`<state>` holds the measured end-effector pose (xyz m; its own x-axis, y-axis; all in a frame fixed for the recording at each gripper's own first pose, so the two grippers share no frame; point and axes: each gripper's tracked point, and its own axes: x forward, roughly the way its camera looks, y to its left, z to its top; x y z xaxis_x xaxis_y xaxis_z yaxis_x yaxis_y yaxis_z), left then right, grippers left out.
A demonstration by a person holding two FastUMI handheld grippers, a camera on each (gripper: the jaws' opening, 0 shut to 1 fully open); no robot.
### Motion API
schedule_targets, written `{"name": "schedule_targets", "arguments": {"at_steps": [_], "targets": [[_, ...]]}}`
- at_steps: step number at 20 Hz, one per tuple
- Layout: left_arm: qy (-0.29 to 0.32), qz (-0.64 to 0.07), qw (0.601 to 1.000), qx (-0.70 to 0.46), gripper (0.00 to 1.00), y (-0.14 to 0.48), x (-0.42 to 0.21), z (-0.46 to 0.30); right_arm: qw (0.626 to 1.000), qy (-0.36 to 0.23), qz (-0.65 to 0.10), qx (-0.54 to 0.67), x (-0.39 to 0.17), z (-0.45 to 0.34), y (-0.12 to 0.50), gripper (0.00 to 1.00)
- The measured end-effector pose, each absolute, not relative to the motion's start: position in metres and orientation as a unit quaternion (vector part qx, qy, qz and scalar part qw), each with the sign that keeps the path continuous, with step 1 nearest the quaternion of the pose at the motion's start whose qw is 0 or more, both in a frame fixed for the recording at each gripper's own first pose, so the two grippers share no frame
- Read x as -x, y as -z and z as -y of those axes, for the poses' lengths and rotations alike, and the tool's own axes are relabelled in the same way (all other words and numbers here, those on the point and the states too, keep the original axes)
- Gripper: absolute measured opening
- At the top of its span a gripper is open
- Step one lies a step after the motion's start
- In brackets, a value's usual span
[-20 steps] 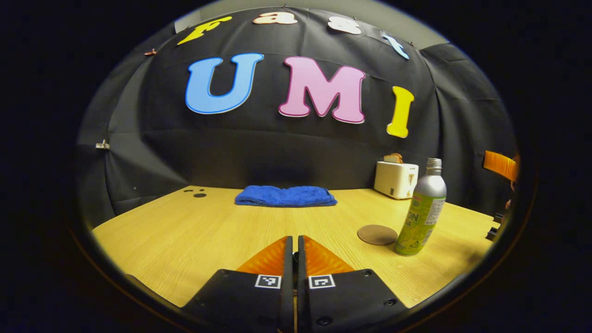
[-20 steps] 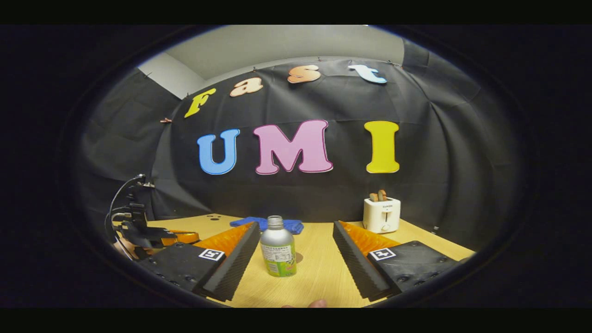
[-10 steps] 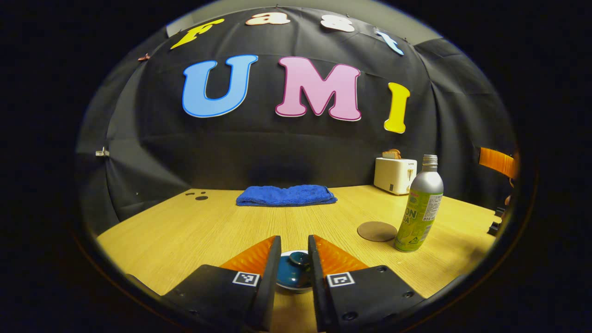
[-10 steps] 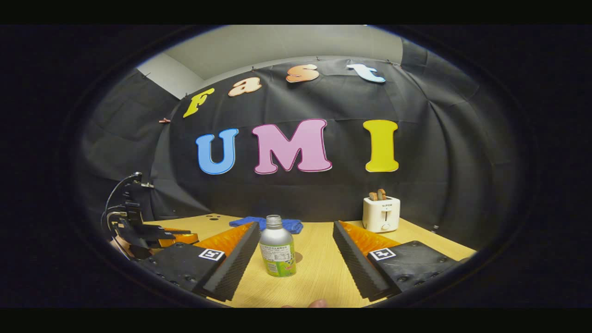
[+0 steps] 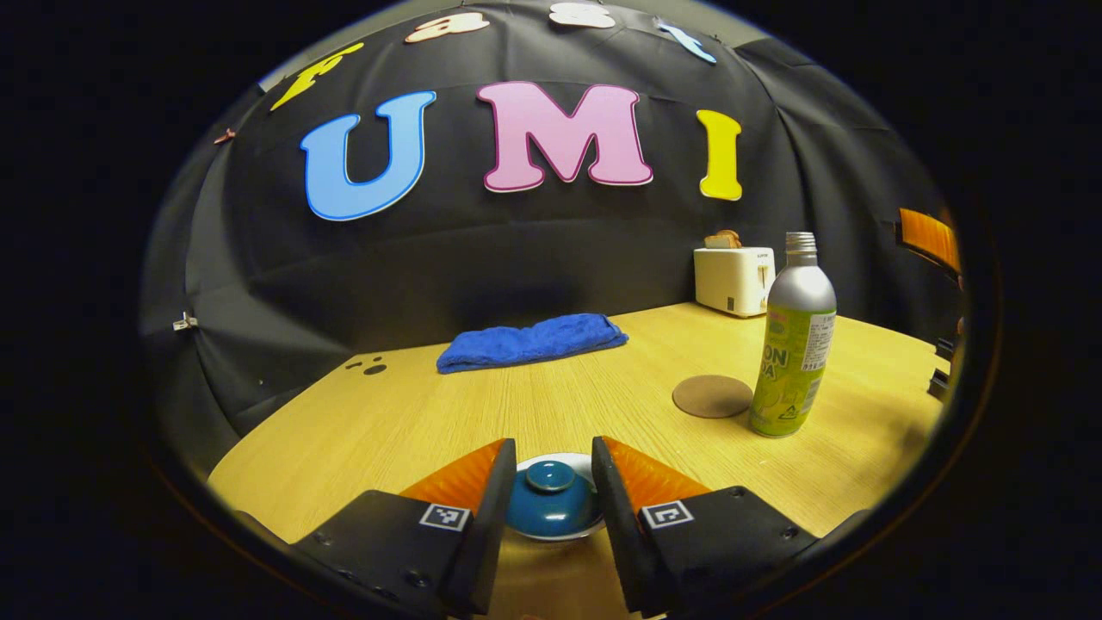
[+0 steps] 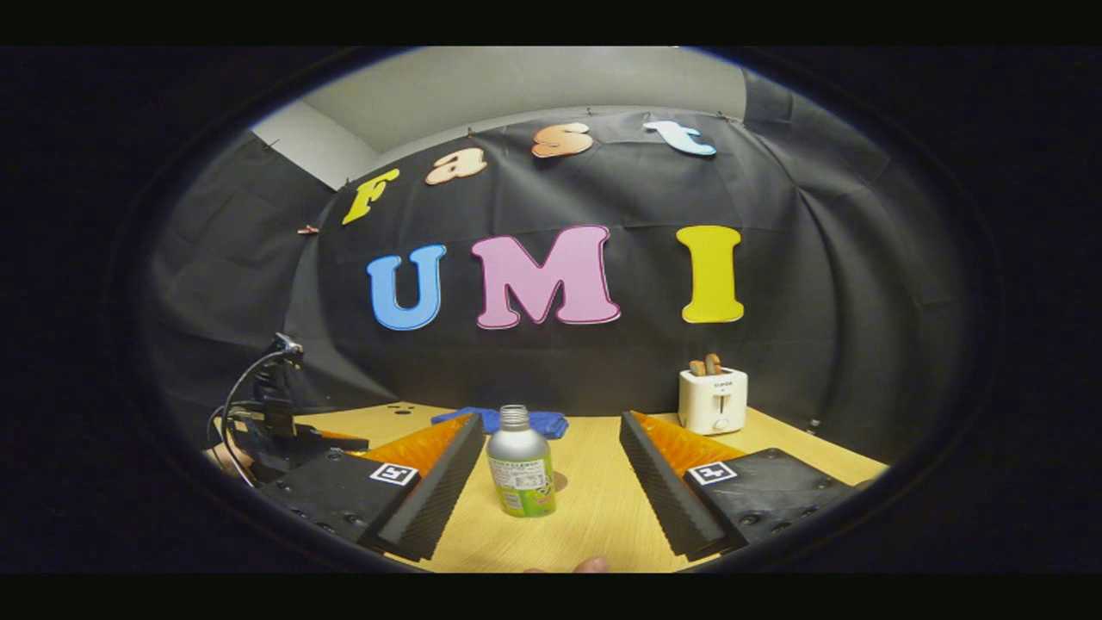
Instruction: Open the teacup lid with one hand, grasp the water bottle and pour water into the teacup with the other hand; after pouring, place the water bottle on the coaster and then close the teacup lid.
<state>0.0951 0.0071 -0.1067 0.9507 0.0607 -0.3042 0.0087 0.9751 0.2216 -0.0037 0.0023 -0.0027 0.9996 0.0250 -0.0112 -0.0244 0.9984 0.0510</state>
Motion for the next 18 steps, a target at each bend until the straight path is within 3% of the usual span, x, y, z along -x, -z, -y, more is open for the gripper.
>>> {"name": "schedule_targets", "arguments": {"at_steps": [2, 5, 12, 18], "targets": [[-0.005, -0.152, 0.983, -0.105, 0.53, 0.106, -0.096, -0.006, 1.000, -0.012, -0.005, -0.028, 0.004, -0.001, 0.002, 0.98], [-0.004, -0.147, 0.984, -0.104, 0.35, 0.105, -0.095, -0.005, 0.999, -0.011, -0.003, -0.032, 0.004, -0.001, 0.001, 0.98], [-0.001, -0.111, 0.990, -0.086, 0.34, 0.084, -0.092, 0.001, 0.999, -0.016, -0.020, -0.032, -0.003, -0.005, 0.019, 0.98], [0.004, -0.061, 0.998, 0.003, 0.33, 0.047, -0.062, -0.003, 0.997, -0.036, -0.058, -0.032, -0.015, -0.020, 0.057, 0.99]]}}
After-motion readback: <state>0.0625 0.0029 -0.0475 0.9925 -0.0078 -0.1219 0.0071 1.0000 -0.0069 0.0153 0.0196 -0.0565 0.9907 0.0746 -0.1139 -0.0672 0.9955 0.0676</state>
